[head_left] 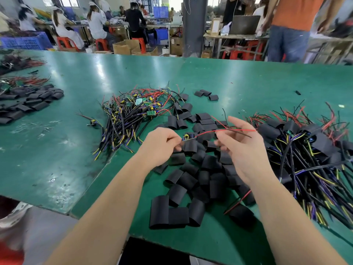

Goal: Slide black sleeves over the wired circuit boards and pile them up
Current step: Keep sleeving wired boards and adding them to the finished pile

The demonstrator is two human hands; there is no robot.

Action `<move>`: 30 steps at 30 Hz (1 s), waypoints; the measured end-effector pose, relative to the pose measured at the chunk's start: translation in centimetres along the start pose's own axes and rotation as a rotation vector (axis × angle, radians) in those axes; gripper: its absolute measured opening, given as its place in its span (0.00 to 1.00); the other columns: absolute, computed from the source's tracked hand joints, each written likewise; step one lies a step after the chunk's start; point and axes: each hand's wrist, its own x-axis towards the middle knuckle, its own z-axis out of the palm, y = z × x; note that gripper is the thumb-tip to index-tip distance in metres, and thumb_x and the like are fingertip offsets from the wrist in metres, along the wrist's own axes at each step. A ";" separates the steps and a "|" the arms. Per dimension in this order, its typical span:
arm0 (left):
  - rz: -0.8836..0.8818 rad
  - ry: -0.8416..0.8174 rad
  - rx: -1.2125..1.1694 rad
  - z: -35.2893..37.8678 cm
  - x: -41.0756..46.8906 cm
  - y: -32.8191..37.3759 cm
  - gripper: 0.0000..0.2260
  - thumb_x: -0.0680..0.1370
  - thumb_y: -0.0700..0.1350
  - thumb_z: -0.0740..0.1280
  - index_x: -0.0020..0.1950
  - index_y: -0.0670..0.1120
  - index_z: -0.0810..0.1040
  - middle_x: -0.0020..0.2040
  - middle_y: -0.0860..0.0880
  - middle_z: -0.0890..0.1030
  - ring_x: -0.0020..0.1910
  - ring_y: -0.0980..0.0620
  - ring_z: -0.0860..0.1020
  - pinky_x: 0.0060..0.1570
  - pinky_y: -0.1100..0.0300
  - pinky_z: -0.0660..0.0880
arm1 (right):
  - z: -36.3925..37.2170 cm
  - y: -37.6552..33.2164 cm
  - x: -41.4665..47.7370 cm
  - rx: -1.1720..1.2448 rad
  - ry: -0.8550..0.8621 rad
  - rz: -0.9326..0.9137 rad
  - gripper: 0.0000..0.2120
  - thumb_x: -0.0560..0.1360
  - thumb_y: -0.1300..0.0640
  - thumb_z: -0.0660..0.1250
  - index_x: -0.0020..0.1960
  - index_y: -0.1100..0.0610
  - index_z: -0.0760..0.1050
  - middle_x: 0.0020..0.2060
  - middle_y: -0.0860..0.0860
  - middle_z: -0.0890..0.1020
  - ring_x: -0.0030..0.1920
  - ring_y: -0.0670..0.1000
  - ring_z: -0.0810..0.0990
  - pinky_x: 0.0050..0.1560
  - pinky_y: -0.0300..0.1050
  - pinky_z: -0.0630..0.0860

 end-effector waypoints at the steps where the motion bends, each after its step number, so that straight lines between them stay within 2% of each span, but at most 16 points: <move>1: 0.008 0.093 0.038 0.3 -0.1 -0.1 0.11 0.81 0.44 0.62 0.40 0.51 0.79 0.36 0.57 0.81 0.25 0.65 0.72 0.27 0.74 0.66 | -0.3 0.1 0.2 -0.211 -0.001 -0.006 0.15 0.73 0.66 0.71 0.58 0.56 0.76 0.38 0.48 0.84 0.36 0.48 0.81 0.39 0.34 0.74; 3: 0.006 0.260 0.048 1.1 -0.6 -0.3 0.10 0.81 0.45 0.61 0.44 0.49 0.80 0.38 0.58 0.80 0.32 0.64 0.74 0.31 0.73 0.65 | -0.8 0.4 0.1 -0.809 -0.082 -0.051 0.15 0.71 0.56 0.75 0.56 0.56 0.79 0.43 0.46 0.82 0.41 0.47 0.79 0.44 0.32 0.71; 5: 0.037 0.355 0.055 1.9 -1.2 -0.7 0.09 0.81 0.44 0.61 0.47 0.47 0.81 0.39 0.56 0.80 0.37 0.58 0.75 0.39 0.66 0.70 | -0.6 0.8 -0.3 -1.155 -0.201 -0.036 0.21 0.70 0.49 0.75 0.60 0.56 0.79 0.52 0.49 0.79 0.52 0.50 0.78 0.52 0.36 0.68; 6: 0.060 0.362 0.064 2.3 -1.4 -1.0 0.09 0.81 0.44 0.61 0.48 0.45 0.81 0.39 0.55 0.80 0.39 0.55 0.76 0.43 0.60 0.72 | -0.5 1.1 -0.5 -1.219 -0.255 0.001 0.24 0.69 0.46 0.75 0.61 0.56 0.78 0.55 0.51 0.77 0.56 0.51 0.77 0.54 0.37 0.67; 8: 0.107 0.382 0.076 2.5 -1.8 -1.2 0.09 0.81 0.43 0.62 0.49 0.43 0.81 0.41 0.52 0.82 0.42 0.51 0.78 0.47 0.55 0.73 | -0.3 1.3 -0.7 -1.264 -0.310 0.026 0.23 0.68 0.44 0.75 0.59 0.55 0.78 0.54 0.51 0.76 0.58 0.51 0.75 0.53 0.38 0.67; 11: 0.161 0.502 0.058 2.2 -2.1 -1.6 0.08 0.81 0.40 0.62 0.48 0.41 0.81 0.41 0.49 0.82 0.41 0.47 0.77 0.45 0.53 0.72 | -0.3 1.3 -0.7 -1.229 -0.322 -0.041 0.16 0.67 0.48 0.77 0.51 0.52 0.79 0.49 0.47 0.73 0.53 0.50 0.74 0.50 0.39 0.67; 14: 0.114 0.574 0.018 2.1 -2.3 -1.9 0.08 0.81 0.41 0.61 0.49 0.41 0.80 0.41 0.49 0.83 0.39 0.48 0.76 0.43 0.54 0.72 | -0.1 1.3 -1.0 -1.196 -0.329 -0.134 0.12 0.67 0.52 0.77 0.45 0.50 0.75 0.43 0.44 0.71 0.47 0.46 0.70 0.46 0.41 0.64; 17: 0.110 0.639 -0.016 2.1 -2.5 -2.1 0.09 0.81 0.42 0.61 0.48 0.42 0.79 0.40 0.51 0.82 0.39 0.48 0.76 0.40 0.54 0.72 | 0.3 1.3 -1.5 -1.065 -0.328 -0.217 0.14 0.68 0.60 0.73 0.36 0.50 0.68 0.37 0.43 0.74 0.34 0.42 0.69 0.38 0.41 0.64; 20: 0.147 0.675 -0.011 2.2 -2.8 -2.3 0.08 0.81 0.42 0.61 0.48 0.42 0.78 0.39 0.52 0.81 0.35 0.49 0.74 0.36 0.56 0.70 | 0.7 1.0 -1.6 -0.779 -0.219 -0.206 0.17 0.66 0.66 0.69 0.32 0.51 0.63 0.38 0.45 0.83 0.29 0.39 0.72 0.33 0.32 0.68; 21: 0.158 0.687 -0.011 2.2 -2.8 -2.3 0.08 0.81 0.42 0.61 0.47 0.42 0.78 0.38 0.52 0.80 0.34 0.49 0.73 0.35 0.57 0.69 | 0.7 0.8 -1.4 -0.675 -0.168 -0.176 0.17 0.67 0.67 0.68 0.33 0.51 0.63 0.39 0.46 0.84 0.28 0.39 0.73 0.32 0.31 0.69; 23: 0.173 0.708 -0.016 2.1 -2.9 -2.4 0.08 0.81 0.41 0.61 0.47 0.41 0.78 0.38 0.53 0.79 0.33 0.51 0.71 0.35 0.59 0.67 | 0.5 0.6 -1.1 -0.441 -0.076 -0.082 0.16 0.69 0.69 0.69 0.37 0.52 0.66 0.38 0.47 0.85 0.27 0.45 0.74 0.30 0.36 0.72; 25: 0.185 0.715 -0.035 2.0 -2.9 -2.5 0.08 0.81 0.40 0.60 0.47 0.41 0.78 0.38 0.53 0.80 0.31 0.54 0.70 0.35 0.59 0.66 | 0.0 0.1 -0.7 -0.155 -0.001 0.051 0.14 0.71 0.69 0.71 0.43 0.54 0.69 0.35 0.50 0.84 0.25 0.49 0.70 0.26 0.39 0.69; 28: 0.194 0.711 -0.057 2.1 -2.8 -2.7 0.08 0.81 0.40 0.60 0.46 0.42 0.77 0.37 0.53 0.79 0.31 0.60 0.70 0.34 0.60 0.65 | -0.4 -0.5 -0.2 0.283 0.030 0.185 0.11 0.70 0.69 0.71 0.42 0.57 0.72 0.34 0.54 0.79 0.25 0.46 0.71 0.27 0.35 0.70; 30: 0.191 0.708 -0.064 2.2 -2.7 -2.7 0.08 0.81 0.41 0.60 0.46 0.44 0.77 0.37 0.54 0.79 0.30 0.62 0.69 0.33 0.61 0.64 | -0.5 -0.9 -0.1 0.460 0.038 0.202 0.09 0.67 0.67 0.71 0.41 0.57 0.73 0.36 0.54 0.78 0.27 0.44 0.74 0.29 0.33 0.72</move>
